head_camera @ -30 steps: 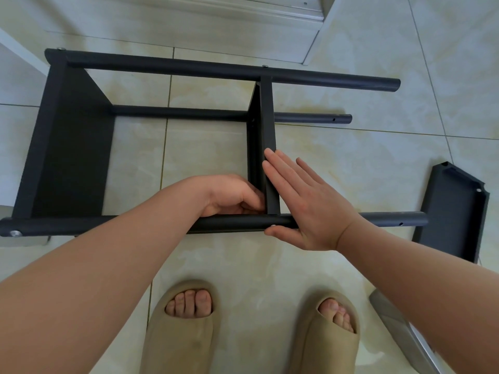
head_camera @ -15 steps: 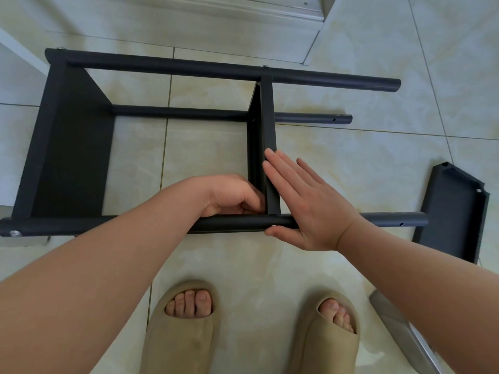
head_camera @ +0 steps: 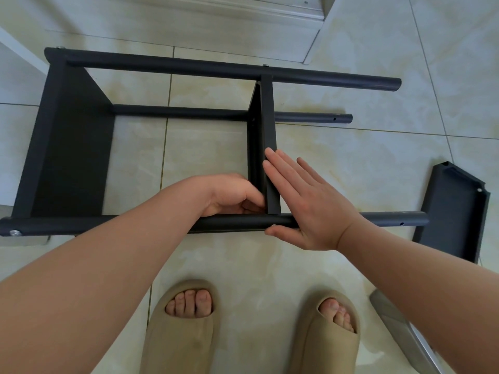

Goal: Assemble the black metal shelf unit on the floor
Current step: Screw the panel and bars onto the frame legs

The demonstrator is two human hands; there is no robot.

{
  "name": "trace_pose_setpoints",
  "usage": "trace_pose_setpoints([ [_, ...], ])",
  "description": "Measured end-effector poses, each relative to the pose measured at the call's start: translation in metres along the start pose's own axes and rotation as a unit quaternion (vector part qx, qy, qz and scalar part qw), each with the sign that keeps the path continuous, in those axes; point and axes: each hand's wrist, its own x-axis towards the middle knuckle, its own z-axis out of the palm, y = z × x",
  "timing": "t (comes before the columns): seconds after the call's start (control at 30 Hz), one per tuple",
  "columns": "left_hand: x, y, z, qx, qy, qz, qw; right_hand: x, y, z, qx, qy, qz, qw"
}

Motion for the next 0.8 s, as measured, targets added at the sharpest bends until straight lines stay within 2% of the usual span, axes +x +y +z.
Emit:
trace_pose_setpoints([
  [0.2, 0.0016, -0.0005, 0.0008, 0.047, 0.022, 0.009, 0.999, -0.0001, 0.0005, 0.0006, -0.004, 0.001, 0.000, 1.000],
  [0.53, 0.0035, -0.0027, -0.0011, -0.012, 0.003, 0.011, 1.000, -0.0001, 0.0006, 0.0007, -0.005, -0.001, 0.002, 1.000],
  [0.8, 0.0043, -0.0021, -0.0003, 0.040, 0.027, 0.024, 0.999, -0.0002, 0.0006, 0.0018, -0.002, 0.011, -0.002, 1.000],
])
